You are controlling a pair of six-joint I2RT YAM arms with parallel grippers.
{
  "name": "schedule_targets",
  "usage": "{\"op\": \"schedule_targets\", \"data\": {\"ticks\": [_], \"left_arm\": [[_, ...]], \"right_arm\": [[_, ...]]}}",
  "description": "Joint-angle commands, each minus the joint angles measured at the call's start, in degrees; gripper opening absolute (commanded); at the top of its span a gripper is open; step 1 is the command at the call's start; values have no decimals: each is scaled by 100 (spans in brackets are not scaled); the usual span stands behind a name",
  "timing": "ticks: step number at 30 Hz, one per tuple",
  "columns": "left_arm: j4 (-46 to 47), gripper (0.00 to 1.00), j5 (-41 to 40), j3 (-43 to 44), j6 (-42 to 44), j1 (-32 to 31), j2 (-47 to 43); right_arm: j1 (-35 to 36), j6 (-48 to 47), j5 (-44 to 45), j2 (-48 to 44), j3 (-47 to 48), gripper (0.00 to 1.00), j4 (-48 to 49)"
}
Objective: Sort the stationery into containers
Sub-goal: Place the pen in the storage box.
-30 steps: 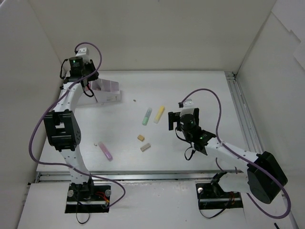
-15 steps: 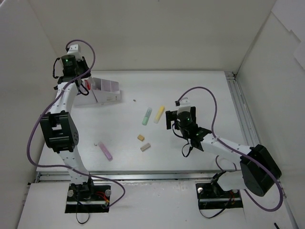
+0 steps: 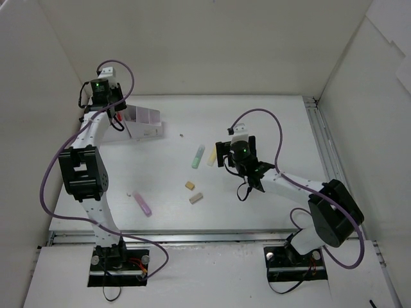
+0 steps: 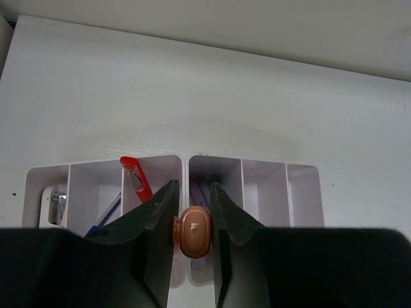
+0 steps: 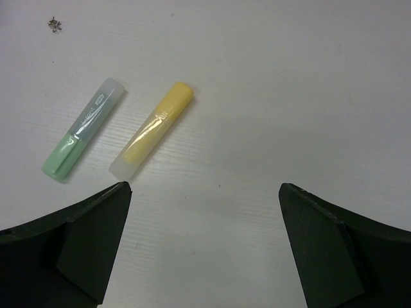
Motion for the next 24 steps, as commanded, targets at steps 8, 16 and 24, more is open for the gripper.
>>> {"op": "schedule_targets", "data": {"ticks": [8,16,24], "left_arm": [[54,45,-157,137,322,-134,-273],[90,46,72,58,261,-134,-492],[-94,34,107,155,226,-134,-256]], "right_arm": [[-45,-46,-103,74,354,98,326],[-37,-152,-341,346,626,98,291],[-36,-90,-359,452,653,98,291]]}}
